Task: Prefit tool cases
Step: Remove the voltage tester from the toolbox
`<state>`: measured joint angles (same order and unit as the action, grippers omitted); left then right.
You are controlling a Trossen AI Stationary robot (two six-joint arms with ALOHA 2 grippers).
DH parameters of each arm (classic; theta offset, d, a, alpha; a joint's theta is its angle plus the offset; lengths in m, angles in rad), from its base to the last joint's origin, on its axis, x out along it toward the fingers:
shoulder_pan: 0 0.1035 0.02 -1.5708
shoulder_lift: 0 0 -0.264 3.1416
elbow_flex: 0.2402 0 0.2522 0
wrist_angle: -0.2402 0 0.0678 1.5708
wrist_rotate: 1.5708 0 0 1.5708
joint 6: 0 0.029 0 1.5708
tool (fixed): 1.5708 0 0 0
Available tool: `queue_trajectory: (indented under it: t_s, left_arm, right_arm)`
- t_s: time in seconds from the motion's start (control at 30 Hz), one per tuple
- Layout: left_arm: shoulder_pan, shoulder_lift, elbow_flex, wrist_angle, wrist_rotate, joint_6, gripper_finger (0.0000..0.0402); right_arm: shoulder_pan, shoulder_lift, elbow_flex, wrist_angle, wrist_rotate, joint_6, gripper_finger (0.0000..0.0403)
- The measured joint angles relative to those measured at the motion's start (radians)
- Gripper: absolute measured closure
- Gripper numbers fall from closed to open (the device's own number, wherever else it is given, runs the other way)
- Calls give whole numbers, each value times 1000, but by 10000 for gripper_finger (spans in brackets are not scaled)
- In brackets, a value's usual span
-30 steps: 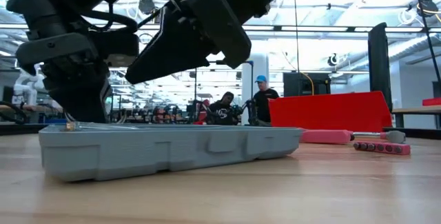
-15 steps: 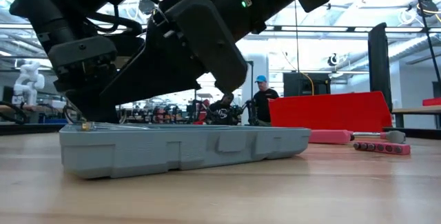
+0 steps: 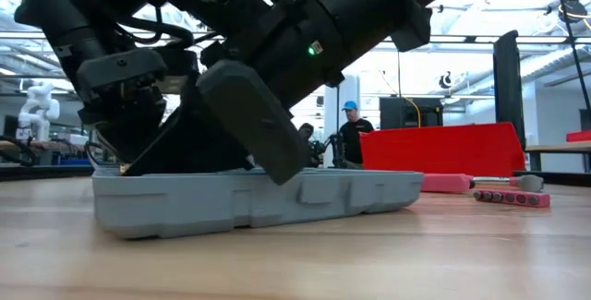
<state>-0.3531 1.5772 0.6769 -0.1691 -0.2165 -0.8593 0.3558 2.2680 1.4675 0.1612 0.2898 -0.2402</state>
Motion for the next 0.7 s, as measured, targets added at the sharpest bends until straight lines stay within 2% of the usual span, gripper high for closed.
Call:
queue_trajectory:
  t_s: [0.1, 0.37, 0.53, 0.7]
  left_arm:
    - [-1, 20, 0, 15, 4, -11, 400]
    - [-1, 64, 2, 32, 6, -17, 400]
    - [-1, 65, 2, 34, 11, -17, 400]
    - [-1, 68, 1, 62, 31, -18, 400]
  right_arm:
    - [-7, 6, 2, -4, 14, 8, 225]
    - [-3, 5, 4, -6, 149, -61, 225]
    - [-8, 7, 2, -13, 89, -15, 225]
    - [-4, 8, 3, -43, 79, 4, 225]
